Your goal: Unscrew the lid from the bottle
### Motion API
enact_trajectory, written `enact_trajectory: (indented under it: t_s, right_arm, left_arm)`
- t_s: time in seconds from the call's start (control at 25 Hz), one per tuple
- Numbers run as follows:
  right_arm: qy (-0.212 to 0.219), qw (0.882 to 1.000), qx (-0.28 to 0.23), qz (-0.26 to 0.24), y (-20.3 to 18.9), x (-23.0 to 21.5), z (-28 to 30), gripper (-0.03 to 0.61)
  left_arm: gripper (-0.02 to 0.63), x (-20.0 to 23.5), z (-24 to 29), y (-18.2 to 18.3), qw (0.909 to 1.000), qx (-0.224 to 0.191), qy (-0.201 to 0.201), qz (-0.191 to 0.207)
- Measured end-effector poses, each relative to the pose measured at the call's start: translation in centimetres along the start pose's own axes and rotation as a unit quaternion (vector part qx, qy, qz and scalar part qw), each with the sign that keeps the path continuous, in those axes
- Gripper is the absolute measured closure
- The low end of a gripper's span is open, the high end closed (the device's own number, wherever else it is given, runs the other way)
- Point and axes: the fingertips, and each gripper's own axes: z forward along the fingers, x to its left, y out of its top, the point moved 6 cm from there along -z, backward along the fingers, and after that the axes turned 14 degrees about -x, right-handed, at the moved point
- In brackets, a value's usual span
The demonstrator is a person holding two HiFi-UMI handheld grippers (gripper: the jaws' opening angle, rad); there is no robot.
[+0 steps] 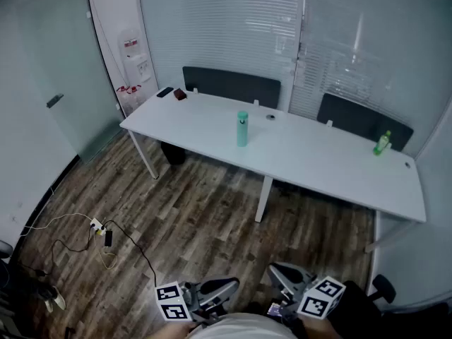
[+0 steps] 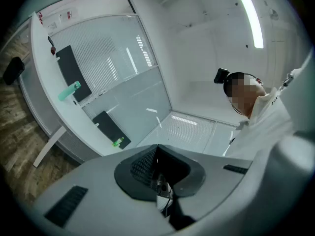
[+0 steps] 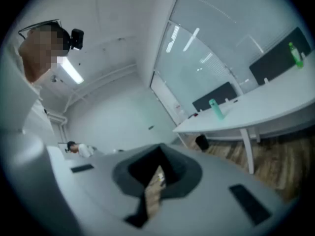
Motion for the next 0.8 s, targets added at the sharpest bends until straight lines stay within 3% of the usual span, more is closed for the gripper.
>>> enact_trajectory:
  t_s: [0.4, 0.68, 0.8]
  right_arm:
    - [0.000, 1.000, -0.006, -0.004, 0.4, -0.9, -1.0, 0.557]
    - [-0.010, 0.999, -0.043, 0.030, 1.7, -2.1, -2.1, 0.548]
    - [-0.013, 0.998, -0.042, 0.037, 1.9, -2.9, -2.6, 0.474]
  left_arm:
    - [0.598, 0.6, -0.3, 0.3, 0.9993, -0.030, 0.017, 0.012]
    - [0.597, 0.8, 0.5, 0.4, 0.9985, -0.045, 0.024, 0.020]
    - [0.595, 0.9, 1.0, 0.2, 0.9978, -0.051, 0.027, 0.032]
